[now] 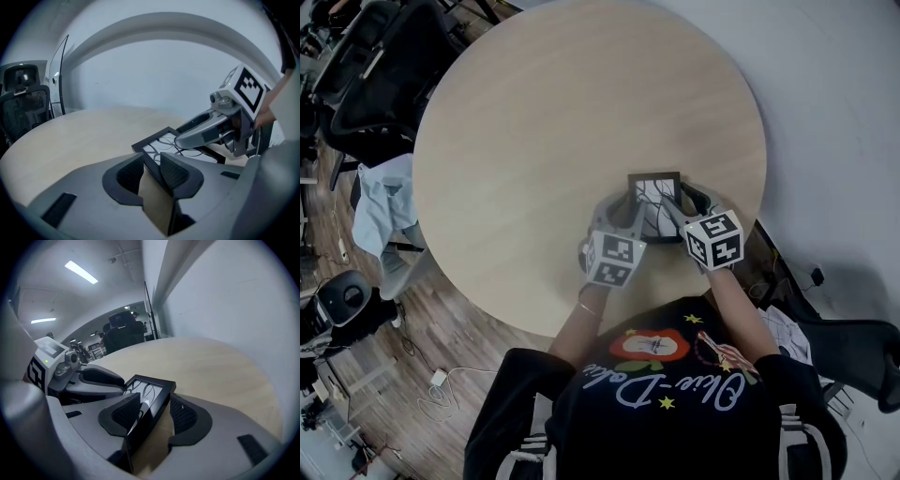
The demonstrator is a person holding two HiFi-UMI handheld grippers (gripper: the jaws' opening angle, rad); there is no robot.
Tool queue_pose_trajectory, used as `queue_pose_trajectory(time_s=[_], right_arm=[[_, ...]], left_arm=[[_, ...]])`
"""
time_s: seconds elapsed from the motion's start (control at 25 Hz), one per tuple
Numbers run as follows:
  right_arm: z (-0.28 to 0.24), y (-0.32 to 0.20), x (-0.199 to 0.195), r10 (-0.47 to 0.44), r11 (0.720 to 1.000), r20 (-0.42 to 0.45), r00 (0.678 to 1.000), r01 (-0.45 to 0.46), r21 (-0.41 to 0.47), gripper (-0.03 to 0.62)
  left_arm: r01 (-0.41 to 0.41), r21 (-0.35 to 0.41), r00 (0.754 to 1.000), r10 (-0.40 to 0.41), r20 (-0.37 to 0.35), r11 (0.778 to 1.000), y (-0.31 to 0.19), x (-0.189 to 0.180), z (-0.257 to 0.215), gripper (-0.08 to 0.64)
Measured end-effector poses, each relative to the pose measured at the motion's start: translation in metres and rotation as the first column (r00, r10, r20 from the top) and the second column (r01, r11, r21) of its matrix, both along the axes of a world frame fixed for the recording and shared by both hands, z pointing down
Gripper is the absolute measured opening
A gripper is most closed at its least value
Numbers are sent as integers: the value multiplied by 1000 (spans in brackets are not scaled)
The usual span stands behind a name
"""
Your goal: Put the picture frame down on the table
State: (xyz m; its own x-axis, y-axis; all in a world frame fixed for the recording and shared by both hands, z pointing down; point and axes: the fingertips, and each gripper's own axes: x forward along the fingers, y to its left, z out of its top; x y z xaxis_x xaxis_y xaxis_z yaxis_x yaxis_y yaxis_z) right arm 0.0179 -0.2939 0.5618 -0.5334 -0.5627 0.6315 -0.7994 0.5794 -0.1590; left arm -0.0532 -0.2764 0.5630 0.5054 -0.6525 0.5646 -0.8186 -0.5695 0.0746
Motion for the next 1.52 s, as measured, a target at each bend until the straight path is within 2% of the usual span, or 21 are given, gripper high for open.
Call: queue_pose_trajectory(time_s=[0.24, 0.36, 0.48, 0.68, 0.8, 1.2, 1.52], right_arm=[[-1, -3, 0, -6, 1000, -13, 1000, 6, 9, 164], [-2, -6, -3, -2, 1000, -10, 1000, 2, 14, 164], [-4, -6, 0, 13, 999, -4, 1000, -13, 29, 159], [-23, -8, 0, 48, 994, 54, 997, -53, 91, 43], [-36, -6, -5, 47, 994, 125, 991, -59, 96, 17], [-97, 6, -4, 2, 963, 174, 985, -49, 264, 0], [-122, 14, -6, -35, 949, 185, 982, -25, 315, -2]], left_arm=[[-26, 16, 999, 26, 42, 1000, 0, 3, 0, 89], [-24, 19, 999, 24, 39, 1000, -2, -1, 0, 80], [-2, 31, 1000, 1, 22, 1000, -3, -5, -3, 57], [39, 69, 999, -36, -39, 997, -3, -10, -21, 19], [42, 83, 995, -35, -93, 996, -1, -9, -37, 12], [102, 196, 983, -69, -171, 975, 11, -10, -93, 2], [103, 239, 982, -60, -181, 966, 19, -4, -114, 2]])
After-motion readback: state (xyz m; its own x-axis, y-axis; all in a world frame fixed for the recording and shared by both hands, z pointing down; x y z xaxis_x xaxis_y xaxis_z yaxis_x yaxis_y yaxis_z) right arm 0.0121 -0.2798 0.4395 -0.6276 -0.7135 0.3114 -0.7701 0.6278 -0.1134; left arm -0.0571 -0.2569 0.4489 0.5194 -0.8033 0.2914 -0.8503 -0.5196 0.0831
